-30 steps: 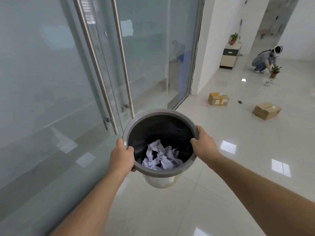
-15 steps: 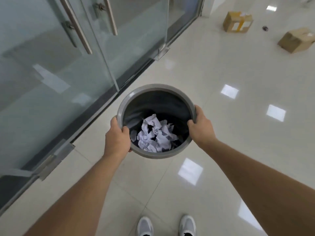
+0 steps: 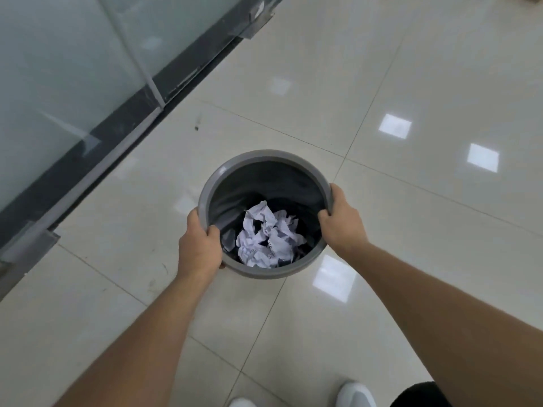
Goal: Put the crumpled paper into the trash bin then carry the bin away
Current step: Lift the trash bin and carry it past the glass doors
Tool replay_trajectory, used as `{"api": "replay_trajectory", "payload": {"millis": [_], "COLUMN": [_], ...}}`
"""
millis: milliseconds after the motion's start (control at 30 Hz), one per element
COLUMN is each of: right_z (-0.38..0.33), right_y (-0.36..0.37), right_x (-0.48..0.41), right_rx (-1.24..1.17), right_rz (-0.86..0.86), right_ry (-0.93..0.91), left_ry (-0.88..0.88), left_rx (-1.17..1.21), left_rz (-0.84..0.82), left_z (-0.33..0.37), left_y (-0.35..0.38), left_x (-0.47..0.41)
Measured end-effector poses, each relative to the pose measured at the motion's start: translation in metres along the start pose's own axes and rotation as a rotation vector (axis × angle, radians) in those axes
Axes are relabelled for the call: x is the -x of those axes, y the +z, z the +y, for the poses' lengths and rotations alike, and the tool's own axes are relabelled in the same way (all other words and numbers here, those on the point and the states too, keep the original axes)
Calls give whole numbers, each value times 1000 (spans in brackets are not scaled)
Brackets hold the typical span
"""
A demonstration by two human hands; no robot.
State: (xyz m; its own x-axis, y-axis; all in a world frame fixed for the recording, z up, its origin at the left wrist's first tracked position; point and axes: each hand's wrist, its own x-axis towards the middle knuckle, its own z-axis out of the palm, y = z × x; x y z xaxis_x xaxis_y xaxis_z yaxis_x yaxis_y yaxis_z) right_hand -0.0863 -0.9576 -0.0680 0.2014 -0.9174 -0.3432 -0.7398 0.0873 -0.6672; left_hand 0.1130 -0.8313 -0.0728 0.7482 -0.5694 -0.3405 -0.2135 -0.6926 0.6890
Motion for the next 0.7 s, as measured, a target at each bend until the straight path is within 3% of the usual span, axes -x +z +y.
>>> {"api": "replay_trajectory", "payload": {"millis": [300,700], "right_z": [54,64], "right_y": [46,65], "right_x": [-27,-35], "right_rx": [-2,-31], "right_rz": [6,21], "right_ry": [1,-3], "left_ry": [13,10], "left_rx": [-3,2], "left_rz": [-36,-36], "left_z": [-47,-62], "left_y": [51,63], "left_x": [-27,-36]}}
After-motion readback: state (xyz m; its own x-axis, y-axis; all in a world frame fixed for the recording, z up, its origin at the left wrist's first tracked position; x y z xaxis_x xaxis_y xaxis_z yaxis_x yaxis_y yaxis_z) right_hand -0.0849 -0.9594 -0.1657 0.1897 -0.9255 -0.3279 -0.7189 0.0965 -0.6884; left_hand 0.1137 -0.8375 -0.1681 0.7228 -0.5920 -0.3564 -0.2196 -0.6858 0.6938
